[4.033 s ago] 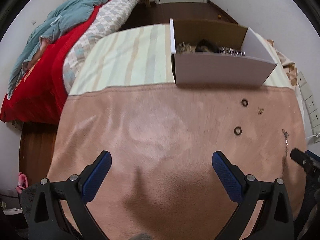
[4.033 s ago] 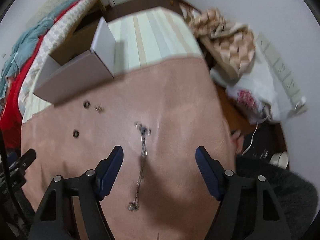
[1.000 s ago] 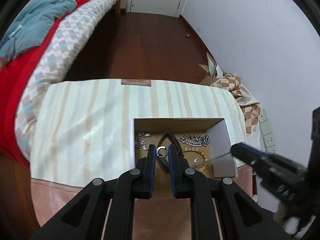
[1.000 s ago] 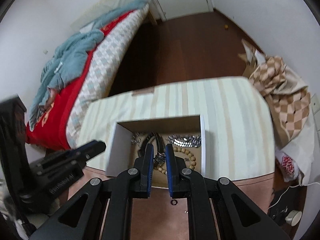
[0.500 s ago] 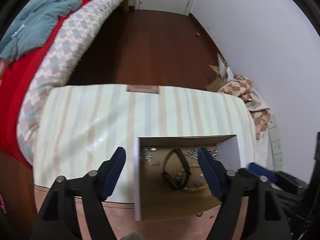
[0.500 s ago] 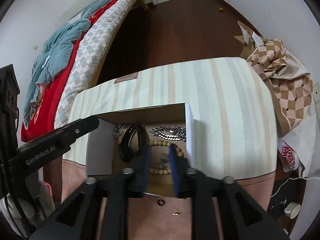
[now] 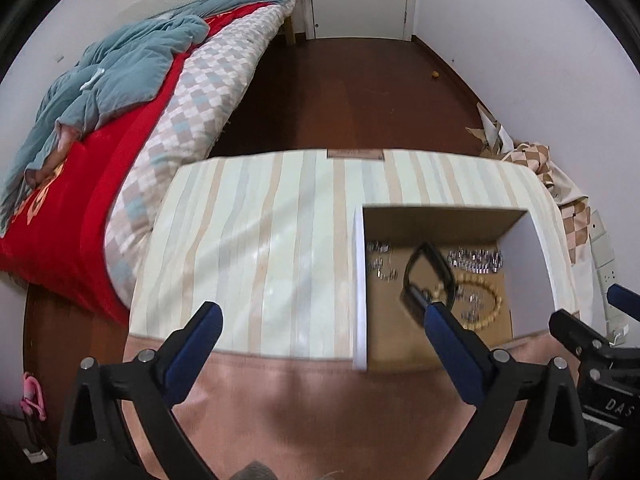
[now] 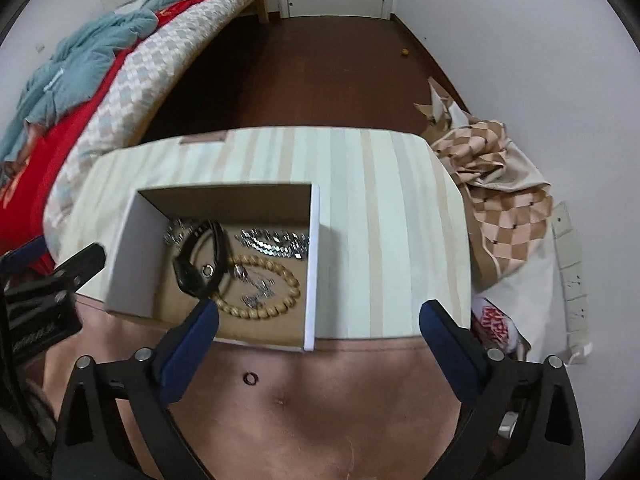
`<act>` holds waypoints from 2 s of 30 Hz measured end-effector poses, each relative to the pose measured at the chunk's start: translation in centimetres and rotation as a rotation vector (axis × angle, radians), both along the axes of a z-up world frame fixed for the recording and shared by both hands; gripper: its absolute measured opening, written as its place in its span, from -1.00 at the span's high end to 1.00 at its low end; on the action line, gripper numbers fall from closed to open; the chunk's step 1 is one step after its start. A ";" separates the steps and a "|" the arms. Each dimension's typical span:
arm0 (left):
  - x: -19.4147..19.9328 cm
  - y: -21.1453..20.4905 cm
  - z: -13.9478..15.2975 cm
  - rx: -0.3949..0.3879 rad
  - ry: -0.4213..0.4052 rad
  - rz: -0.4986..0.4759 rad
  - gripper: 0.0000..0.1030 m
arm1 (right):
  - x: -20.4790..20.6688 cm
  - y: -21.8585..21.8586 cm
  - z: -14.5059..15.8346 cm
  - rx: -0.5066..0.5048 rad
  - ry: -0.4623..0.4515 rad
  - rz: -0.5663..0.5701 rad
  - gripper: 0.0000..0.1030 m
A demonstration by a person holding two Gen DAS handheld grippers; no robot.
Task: Organize jewelry
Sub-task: 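Lift both open tools out of the box, then grasp the small black ring with the left tool while the right grasps the gold earring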
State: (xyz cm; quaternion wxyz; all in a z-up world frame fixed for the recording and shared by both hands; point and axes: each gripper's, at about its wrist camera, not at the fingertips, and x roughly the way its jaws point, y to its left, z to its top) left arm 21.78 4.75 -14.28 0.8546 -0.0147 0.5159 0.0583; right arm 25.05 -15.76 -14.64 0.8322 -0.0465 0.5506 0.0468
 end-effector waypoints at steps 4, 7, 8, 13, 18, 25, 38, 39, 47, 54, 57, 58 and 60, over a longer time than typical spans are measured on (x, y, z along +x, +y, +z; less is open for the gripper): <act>-1.7 0.1 0.4 -0.001 -0.006 0.013 -1.00 | -1.6 0.2 0.0 -0.015 -0.010 -0.006 -0.97; -2.8 0.0 1.4 0.001 -0.023 0.015 -1.00 | -2.7 0.2 0.6 -0.001 -0.019 -0.009 -0.98; -3.1 -0.1 1.7 0.005 -0.029 0.016 -1.00 | -2.9 0.4 0.8 0.000 -0.022 -0.007 -0.98; -5.3 -0.6 4.0 0.039 -0.084 0.013 -1.00 | -4.9 0.9 2.9 -0.001 -0.064 0.001 -0.98; -7.2 -1.1 5.6 0.041 -0.110 0.009 -1.00 | -6.7 0.7 5.1 0.003 -0.112 -0.003 -0.98; -9.6 -1.7 7.9 0.023 -0.162 0.000 -1.00 | -9.6 0.1 8.5 0.004 -0.197 -0.016 -0.98; -12.3 -2.4 10.4 -0.009 -0.233 0.019 -1.00 | -13.8 -1.2 13.3 0.036 -0.303 -0.025 -0.98; -12.3 -2.4 10.0 -0.005 -0.227 0.024 -1.00 | -13.9 -1.4 13.1 0.041 -0.304 -0.026 -0.98; -11.1 -2.3 2.2 0.058 -0.103 0.072 -1.00 | -12.6 -2.7 4.8 0.060 -0.208 -0.028 -0.88; -9.0 -1.7 -6.0 0.070 0.085 0.089 -1.00 | -10.2 -1.7 -6.2 0.121 -0.078 0.030 0.07; -8.6 -1.2 -7.4 0.062 0.114 0.090 -1.00 | -9.9 -1.2 -7.9 0.131 -0.084 0.043 0.14; -8.5 -1.1 -7.6 0.062 0.118 0.088 -1.00 | -9.8 -1.0 -8.4 0.126 -0.088 0.050 0.18; -8.2 -1.0 -8.0 0.055 0.124 0.087 -1.00 | -9.5 -0.4 -9.2 0.116 -0.075 0.064 0.48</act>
